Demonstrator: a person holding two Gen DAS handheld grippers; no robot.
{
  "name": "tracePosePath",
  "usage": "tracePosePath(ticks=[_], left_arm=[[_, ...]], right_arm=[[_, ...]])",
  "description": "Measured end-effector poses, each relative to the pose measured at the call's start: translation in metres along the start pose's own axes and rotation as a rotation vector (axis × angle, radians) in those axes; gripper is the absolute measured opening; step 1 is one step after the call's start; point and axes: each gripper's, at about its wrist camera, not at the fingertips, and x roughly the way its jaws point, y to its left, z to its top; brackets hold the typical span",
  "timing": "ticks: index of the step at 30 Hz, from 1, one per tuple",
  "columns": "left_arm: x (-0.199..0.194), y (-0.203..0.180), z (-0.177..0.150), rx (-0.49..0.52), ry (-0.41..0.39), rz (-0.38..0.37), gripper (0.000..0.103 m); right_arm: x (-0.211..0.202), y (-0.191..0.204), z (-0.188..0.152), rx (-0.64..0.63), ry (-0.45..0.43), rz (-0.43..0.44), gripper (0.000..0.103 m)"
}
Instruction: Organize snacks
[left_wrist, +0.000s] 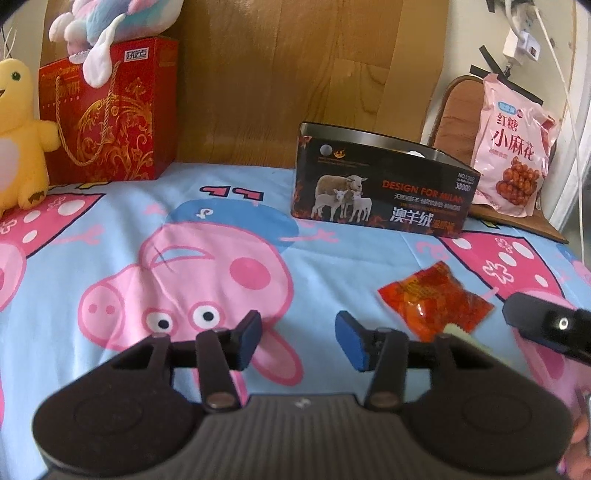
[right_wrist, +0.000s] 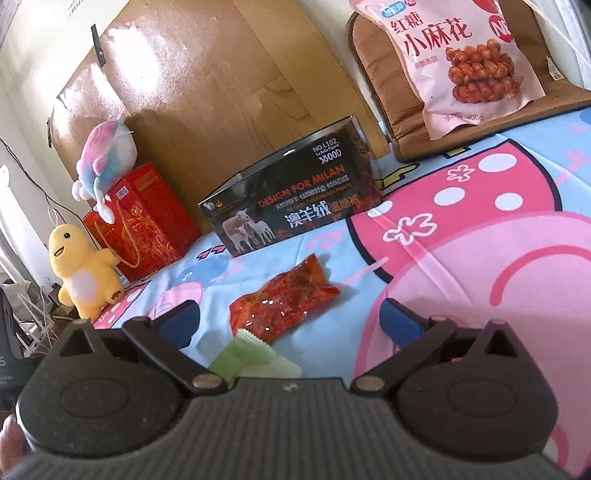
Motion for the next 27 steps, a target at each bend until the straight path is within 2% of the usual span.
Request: tracePosePath(ticks=[12, 22, 25, 27], left_arm=[[0.000, 0.000, -0.005, 0.021, -0.030, -0.022, 0.054], [-0.004, 0.016, -0.008, -0.063, -0.057, -0.124, 0.057], [-0.005, 0.017, -0.009, -0.064, -0.061, -0.142, 0.061], [-0.007, 0.016, -0.010, -0.055, -0.070, -0.146, 0.070]], right_arm=[[-0.003, -0.007, 0.001, 0.054, -0.020, 0.039, 0.103], [0.000, -0.001, 0.001, 0.007, -0.002, 0.010, 0.103], [0.000, 0.000, 0.001, -0.006, 0.003, 0.005, 0.103], [-0.002, -0.001, -0.001, 0.000, 0.000, 0.005, 0.103]])
